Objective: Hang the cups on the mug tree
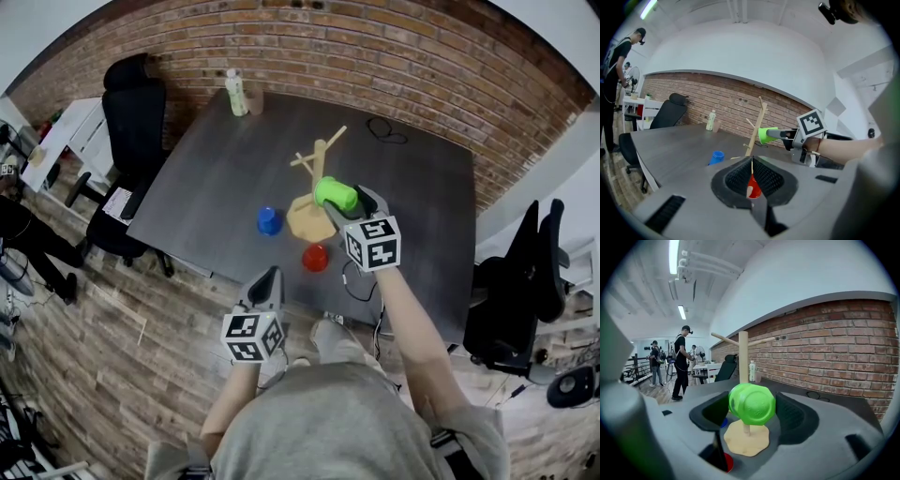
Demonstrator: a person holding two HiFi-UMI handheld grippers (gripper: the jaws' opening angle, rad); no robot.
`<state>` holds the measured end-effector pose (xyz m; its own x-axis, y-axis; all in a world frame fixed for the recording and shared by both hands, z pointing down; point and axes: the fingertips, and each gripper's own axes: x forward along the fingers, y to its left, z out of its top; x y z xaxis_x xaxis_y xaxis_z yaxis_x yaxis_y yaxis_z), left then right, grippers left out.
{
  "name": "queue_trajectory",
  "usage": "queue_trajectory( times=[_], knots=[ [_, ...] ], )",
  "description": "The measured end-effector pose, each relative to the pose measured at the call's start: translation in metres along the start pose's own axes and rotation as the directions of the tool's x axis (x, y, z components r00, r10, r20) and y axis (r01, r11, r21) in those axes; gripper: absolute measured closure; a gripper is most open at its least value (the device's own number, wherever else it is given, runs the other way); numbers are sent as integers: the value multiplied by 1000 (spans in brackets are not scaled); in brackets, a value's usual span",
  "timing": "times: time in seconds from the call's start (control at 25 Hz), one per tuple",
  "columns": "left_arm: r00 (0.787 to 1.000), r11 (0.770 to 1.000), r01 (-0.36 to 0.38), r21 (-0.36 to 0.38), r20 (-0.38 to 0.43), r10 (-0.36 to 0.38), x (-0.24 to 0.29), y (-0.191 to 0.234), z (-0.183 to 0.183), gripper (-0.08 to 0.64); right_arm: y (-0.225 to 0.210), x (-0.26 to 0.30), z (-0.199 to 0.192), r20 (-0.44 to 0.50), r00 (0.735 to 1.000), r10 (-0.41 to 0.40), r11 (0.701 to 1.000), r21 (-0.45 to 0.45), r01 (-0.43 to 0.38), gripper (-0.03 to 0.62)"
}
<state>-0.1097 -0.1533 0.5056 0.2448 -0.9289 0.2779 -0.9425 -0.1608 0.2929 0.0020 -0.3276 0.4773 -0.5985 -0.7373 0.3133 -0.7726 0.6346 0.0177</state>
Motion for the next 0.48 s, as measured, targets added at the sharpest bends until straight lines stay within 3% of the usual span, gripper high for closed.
queue_trajectory(
  times=[0.48],
  knots=[
    [1000, 1000, 19, 11, -16, -19, -8, -7, -5, 549, 8, -23, -24, -29, 1000, -11, 1000, -4, 11, 272]
  ],
)
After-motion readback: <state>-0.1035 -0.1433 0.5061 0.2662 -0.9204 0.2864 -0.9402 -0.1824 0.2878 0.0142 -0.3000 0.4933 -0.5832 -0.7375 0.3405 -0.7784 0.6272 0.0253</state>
